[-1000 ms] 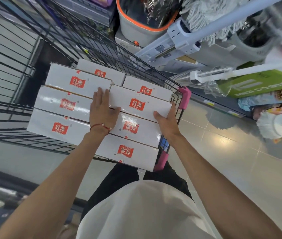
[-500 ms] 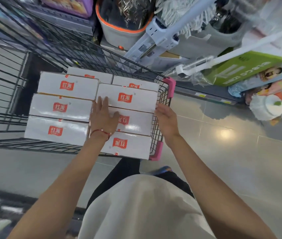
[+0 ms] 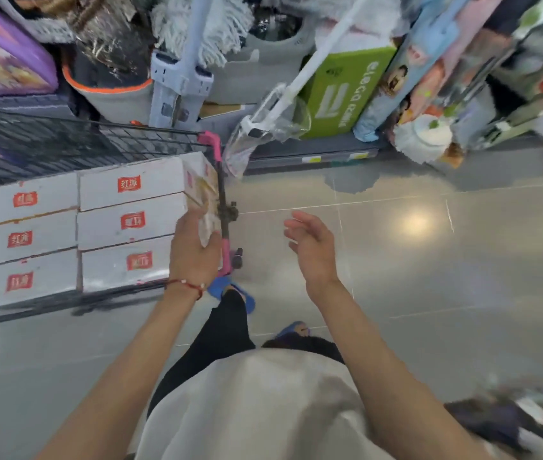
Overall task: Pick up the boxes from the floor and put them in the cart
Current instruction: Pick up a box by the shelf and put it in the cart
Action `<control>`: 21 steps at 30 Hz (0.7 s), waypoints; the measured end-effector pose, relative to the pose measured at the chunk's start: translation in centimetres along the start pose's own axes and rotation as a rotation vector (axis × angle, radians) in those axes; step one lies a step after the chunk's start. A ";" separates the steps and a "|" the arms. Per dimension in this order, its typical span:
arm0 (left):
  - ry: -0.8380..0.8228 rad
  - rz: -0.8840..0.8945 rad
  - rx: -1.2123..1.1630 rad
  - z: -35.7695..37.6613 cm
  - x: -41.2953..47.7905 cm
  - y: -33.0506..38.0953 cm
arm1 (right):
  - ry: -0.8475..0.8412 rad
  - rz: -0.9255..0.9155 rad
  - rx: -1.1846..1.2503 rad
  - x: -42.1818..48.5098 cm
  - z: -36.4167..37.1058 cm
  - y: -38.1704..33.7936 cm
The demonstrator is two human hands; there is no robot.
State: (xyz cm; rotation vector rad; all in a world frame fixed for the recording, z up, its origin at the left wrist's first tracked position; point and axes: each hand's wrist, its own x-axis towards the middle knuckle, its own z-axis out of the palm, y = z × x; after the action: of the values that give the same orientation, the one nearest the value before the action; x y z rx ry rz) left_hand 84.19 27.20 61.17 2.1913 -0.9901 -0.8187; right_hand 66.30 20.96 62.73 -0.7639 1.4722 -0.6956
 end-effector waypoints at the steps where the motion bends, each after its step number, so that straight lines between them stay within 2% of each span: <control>1: -0.026 0.015 -0.008 1.1 -0.9 1.1 | 0.019 0.002 0.031 -0.5 -1.8 0.2; 8: -0.125 0.192 -0.078 9.4 -6.7 8.5 | 0.155 -0.003 0.179 -3.6 -13.6 1.9; 15: -0.354 0.294 -0.125 17.2 -10.3 15.7 | 0.352 -0.025 0.347 -4.7 -22.5 2.1; 21: -0.524 0.365 -0.122 24.1 -10.1 21.3 | 0.492 -0.039 0.463 -3.2 -28.9 1.2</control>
State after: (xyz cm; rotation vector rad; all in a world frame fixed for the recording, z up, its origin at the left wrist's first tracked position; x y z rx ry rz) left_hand 52.07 17.29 64.05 1.6463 -1.4900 -1.2626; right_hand 37.38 23.47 64.86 -0.2693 1.6416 -1.2649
